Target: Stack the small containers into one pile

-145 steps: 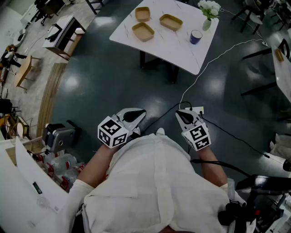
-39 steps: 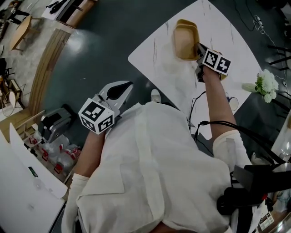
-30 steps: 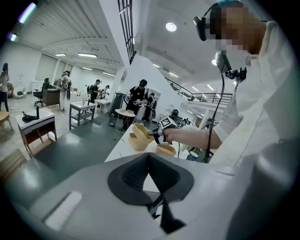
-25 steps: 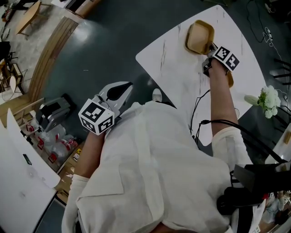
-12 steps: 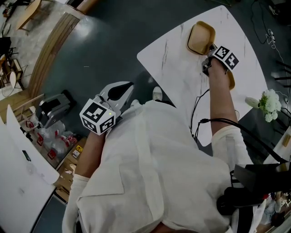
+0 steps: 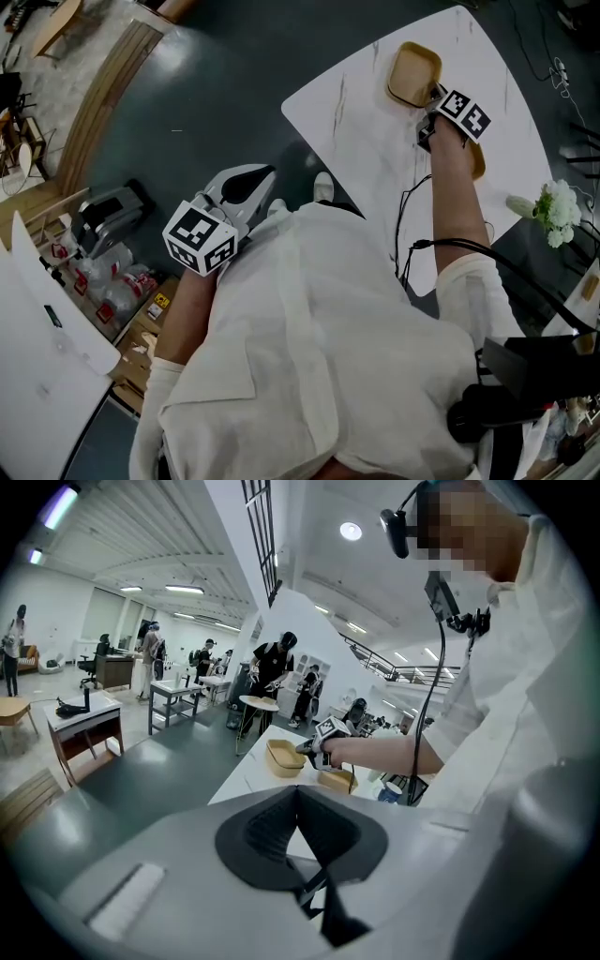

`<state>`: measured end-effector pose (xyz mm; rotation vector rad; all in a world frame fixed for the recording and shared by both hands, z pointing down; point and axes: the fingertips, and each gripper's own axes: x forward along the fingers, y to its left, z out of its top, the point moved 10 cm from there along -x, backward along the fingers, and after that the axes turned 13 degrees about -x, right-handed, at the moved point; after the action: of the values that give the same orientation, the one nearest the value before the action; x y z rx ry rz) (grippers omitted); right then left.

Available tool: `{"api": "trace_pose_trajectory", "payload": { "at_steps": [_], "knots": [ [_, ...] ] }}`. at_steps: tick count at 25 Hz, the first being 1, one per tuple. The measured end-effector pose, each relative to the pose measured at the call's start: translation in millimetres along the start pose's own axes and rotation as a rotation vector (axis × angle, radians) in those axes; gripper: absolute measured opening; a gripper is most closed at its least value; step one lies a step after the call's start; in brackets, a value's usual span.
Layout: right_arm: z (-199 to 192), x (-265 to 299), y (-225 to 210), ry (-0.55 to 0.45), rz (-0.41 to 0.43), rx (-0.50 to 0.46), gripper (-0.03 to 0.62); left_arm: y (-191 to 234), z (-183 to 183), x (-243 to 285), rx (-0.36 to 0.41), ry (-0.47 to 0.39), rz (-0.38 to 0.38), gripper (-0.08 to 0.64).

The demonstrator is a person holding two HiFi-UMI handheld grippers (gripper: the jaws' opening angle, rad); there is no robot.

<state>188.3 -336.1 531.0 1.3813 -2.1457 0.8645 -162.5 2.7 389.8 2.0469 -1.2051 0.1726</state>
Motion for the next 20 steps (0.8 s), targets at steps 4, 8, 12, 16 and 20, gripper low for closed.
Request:
{"api": "trace_pose_trajectory", "payload": {
  "at_steps": [4, 8, 12, 16, 20],
  "knots": [
    [1, -5, -1, -0.020, -0.006, -0.016, 0.094, -2, -3, -5, 0.005, -0.008, 0.002, 0.006],
    [0, -17, 1, -0.046, 0.004, -0.027, 0.094, -4, -4, -10, 0.018, -0.016, -0.004, 0.008],
    [-6, -36, 3, -0.073, 0.010, -0.020, 0.094, -5, -4, -17, 0.029, -0.029, -0.027, 0.008],
    [-14, -61, 5, -0.095, 0.026, -0.016, 0.075, -7, -4, -22, 0.050, -0.028, -0.061, 0.008],
    [-27, -92, 17, -0.111, 0.042, -0.046, 0.034, -9, -6, -29, 0.059, -0.018, -0.108, 0.008]
  ]
}}
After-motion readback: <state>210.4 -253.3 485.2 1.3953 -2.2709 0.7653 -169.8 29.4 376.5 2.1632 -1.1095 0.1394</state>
